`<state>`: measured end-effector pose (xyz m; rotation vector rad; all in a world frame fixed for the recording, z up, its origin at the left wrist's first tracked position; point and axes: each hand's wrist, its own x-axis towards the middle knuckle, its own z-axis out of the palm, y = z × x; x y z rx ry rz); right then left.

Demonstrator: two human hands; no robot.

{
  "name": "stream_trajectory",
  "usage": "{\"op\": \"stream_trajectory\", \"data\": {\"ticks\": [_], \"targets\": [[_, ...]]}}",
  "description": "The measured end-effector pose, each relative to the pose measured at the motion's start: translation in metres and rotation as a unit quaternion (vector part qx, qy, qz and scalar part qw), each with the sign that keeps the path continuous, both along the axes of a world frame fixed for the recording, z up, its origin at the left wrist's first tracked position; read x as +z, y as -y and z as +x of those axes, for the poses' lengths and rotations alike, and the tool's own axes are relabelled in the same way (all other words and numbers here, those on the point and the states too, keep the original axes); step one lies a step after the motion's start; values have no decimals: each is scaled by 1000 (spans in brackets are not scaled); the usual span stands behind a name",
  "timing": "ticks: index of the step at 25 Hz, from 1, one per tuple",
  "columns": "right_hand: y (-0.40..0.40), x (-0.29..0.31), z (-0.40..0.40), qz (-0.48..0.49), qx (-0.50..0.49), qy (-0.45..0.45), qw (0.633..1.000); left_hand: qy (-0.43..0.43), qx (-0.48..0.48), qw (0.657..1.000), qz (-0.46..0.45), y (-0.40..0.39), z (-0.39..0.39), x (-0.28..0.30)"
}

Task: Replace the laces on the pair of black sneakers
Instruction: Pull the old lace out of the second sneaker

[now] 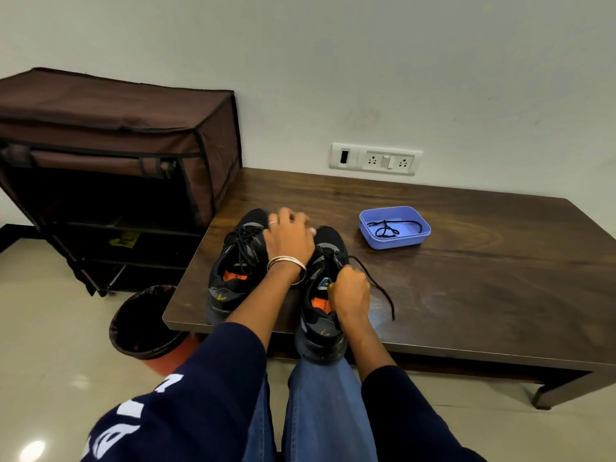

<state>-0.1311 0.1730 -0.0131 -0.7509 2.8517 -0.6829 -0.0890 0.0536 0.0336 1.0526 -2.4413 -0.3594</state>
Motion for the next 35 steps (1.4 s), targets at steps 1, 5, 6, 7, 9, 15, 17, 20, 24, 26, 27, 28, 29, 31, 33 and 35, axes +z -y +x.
{"op": "stream_trajectory", "data": {"ticks": [1, 5, 6, 7, 9, 15, 17, 20, 24, 26, 27, 28, 29, 31, 33, 35], "targets": [[0, 1, 0, 2, -1, 0, 1000, 43, -61, 997, -15, -3, -4, -3], [1, -1, -2, 2, 2, -8, 1000, 194, -81, 975, -68, -28, -20, -9], [1, -1, -3, 0, 2, -10, 1000, 201, -70, 974, -82, -34, -24, -6], [1, -2, -4, -1, 3, -12, 1000, 208, -67, 971, -98, -38, -29, -4], [1, -4, -4, -1, 6, -13, 1000, 247, -71, 958, -125, -42, -36, -1], [-1, -1, -3, -10, 4, 3, 1000, 200, -24, 976, 81, -21, -29, 6], [-2, 0, -3, -9, 3, 5, 1000, -9, -10, 968, 251, -11, -18, 18], [-1, 2, -2, -5, 5, 9, 1000, -409, 51, 758, 506, -12, -11, 44], [-2, 2, -2, 4, 5, 4, 1000, -406, 22, 763, 503, -4, -11, 40], [-1, 2, -2, 4, 1, 4, 1000, -191, -54, 927, 318, -3, -9, 25], [-1, 1, -2, 5, 1, 5, 1000, -93, -98, 962, 238, -2, -11, 14], [0, 1, -2, 5, 1, 3, 1000, -9, -131, 975, 181, -2, -14, 5], [0, 1, -1, 6, 2, 1, 1000, 64, -143, 978, 136, -5, -17, 0], [0, 1, -2, 8, 4, -3, 1000, 137, -126, 978, 97, -13, -23, -6], [0, 0, -3, 5, 5, -8, 1000, 164, -94, 979, 83, -22, -27, -9], [0, 1, -4, 4, 2, -9, 1000, 192, -84, 975, 76, -29, -28, -12]]}}
